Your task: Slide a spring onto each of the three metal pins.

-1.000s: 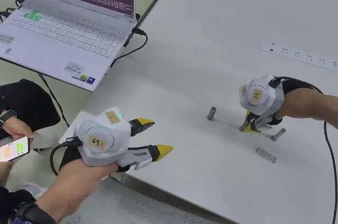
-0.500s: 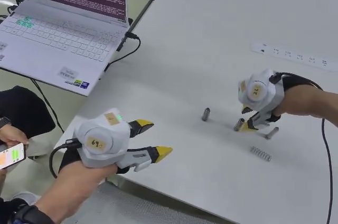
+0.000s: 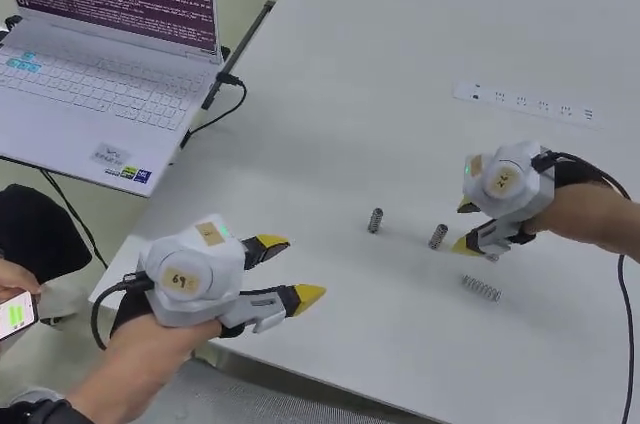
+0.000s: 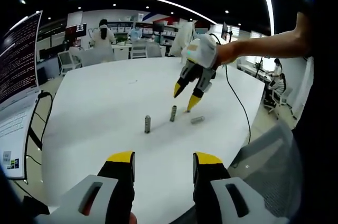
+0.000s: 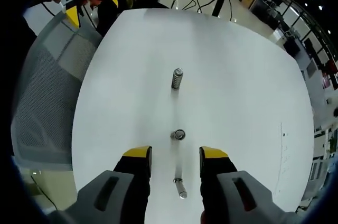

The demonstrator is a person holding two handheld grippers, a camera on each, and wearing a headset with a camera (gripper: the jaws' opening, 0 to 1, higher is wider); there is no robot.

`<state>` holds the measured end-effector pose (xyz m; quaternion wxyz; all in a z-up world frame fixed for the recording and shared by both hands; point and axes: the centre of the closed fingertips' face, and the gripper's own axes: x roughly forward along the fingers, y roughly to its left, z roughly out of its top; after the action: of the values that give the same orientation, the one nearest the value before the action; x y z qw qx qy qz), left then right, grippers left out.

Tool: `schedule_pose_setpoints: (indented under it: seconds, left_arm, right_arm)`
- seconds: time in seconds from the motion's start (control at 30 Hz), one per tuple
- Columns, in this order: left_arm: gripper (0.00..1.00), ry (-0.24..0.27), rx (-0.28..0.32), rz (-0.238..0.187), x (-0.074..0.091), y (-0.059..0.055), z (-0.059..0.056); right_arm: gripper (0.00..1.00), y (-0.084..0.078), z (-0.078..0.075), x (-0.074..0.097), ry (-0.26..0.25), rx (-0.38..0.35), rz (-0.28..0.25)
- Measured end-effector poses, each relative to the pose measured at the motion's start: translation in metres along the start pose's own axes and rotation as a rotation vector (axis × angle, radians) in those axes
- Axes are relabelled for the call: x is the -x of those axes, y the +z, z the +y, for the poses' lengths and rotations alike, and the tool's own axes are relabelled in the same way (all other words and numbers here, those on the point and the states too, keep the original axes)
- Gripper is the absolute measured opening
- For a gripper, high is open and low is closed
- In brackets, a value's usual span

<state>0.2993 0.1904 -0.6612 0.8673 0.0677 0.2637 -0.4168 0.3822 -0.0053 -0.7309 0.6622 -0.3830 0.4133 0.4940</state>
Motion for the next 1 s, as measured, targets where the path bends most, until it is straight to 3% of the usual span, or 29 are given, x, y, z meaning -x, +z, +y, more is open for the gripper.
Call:
schedule_pose_setpoints:
  seconds: [0.53, 0.83, 1.0]
  left_arm:
    - [0.38, -0.015, 0.004, -0.001, -0.003, 0.001, -0.006]
    - [0.38, -0.020, -0.002, -0.002, -0.003, 0.003, -0.010]
    - [0.38, -0.024, -0.004, -0.005, -0.004, 0.004, -0.011]
  right_arm:
    - [0.36, 0.000, 0.016, 0.010, -0.070, -0.282, -0.218]
    - [0.36, -0.005, 0.017, 0.017, -0.113, -0.320, -0.248]
    - [0.36, -0.002, 0.020, 0.027, -0.147, -0.362, -0.303]
